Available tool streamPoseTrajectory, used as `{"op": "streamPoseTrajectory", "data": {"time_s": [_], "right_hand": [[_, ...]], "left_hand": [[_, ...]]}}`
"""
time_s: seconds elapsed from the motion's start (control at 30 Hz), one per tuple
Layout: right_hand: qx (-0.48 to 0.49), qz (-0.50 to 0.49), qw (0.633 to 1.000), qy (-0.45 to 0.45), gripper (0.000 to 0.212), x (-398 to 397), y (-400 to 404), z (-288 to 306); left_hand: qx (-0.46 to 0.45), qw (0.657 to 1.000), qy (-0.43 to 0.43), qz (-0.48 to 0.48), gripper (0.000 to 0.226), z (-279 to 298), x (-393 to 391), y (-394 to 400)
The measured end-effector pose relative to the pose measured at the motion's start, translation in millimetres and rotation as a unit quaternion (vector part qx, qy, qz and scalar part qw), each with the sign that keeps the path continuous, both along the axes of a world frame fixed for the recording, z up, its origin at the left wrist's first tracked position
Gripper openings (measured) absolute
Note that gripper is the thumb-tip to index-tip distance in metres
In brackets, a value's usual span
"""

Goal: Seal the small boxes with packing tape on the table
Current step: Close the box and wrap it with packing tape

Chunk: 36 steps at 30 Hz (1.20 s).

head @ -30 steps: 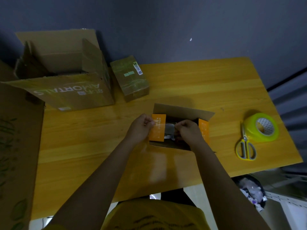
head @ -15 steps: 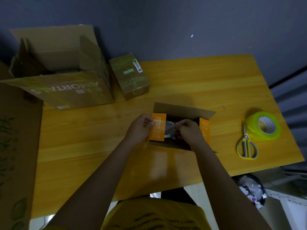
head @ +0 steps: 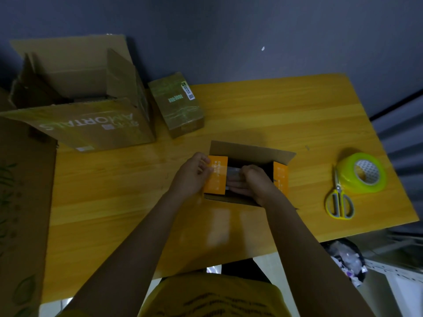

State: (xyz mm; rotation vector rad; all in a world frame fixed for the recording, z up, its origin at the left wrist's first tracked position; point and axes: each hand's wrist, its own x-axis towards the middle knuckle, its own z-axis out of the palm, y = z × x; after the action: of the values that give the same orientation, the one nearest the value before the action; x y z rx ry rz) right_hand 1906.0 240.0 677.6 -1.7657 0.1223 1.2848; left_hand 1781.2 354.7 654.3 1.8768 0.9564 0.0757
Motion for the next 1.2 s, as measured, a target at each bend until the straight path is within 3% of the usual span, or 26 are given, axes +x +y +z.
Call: {"op": "streamPoseTrajectory", "data": {"time_s": [0.17,0.43,0.63,0.73,0.8,0.97,1.07,1.2], "right_hand": [[0.040,-0.018,0.996,0.083,0.039,0.4,-0.4,-2.7],[0.055,-0.010,0.994,0.095,0.034,-0.1,-2.1,-8.4],[0.062,-0.002,0.996,0.061,0.029,-0.3,-2.7,-8.4],[0.063,0.005,0.997,0.052,0.025,-0.5,-4.3,-7.3],[0.069,0.004,0.996,0.053,0.017,-0.1,-5.4,-6.4],[0.087,0.002,0.995,0.051,0.016,0.2,-6.7,-2.7],[0.093,0.015,0.995,0.043,0.015,1.2,-5.1,0.2],[0.088,0.023,0.995,0.035,0.014,1.4,-4.9,1.9]], "left_hand": [[-0.035,0.999,-0.013,0.015,0.014,-2.7,-0.7,-0.3],[-0.014,1.000,-0.014,-0.005,0.016,-3.9,-3.8,-0.6],[0.121,0.988,-0.003,-0.098,0.032,-1.3,-5.0,-4.3],[0.248,0.954,0.044,-0.162,0.040,4.1,-5.8,1.2],[0.285,0.933,0.065,-0.211,0.044,10.7,-5.3,8.4],[0.333,0.853,0.051,-0.399,0.058,36.6,15.5,22.2],[0.326,0.804,0.106,-0.486,0.065,47.4,38.0,26.5],[0.314,0.765,0.165,-0.537,0.058,54.5,58.0,32.0]]}}
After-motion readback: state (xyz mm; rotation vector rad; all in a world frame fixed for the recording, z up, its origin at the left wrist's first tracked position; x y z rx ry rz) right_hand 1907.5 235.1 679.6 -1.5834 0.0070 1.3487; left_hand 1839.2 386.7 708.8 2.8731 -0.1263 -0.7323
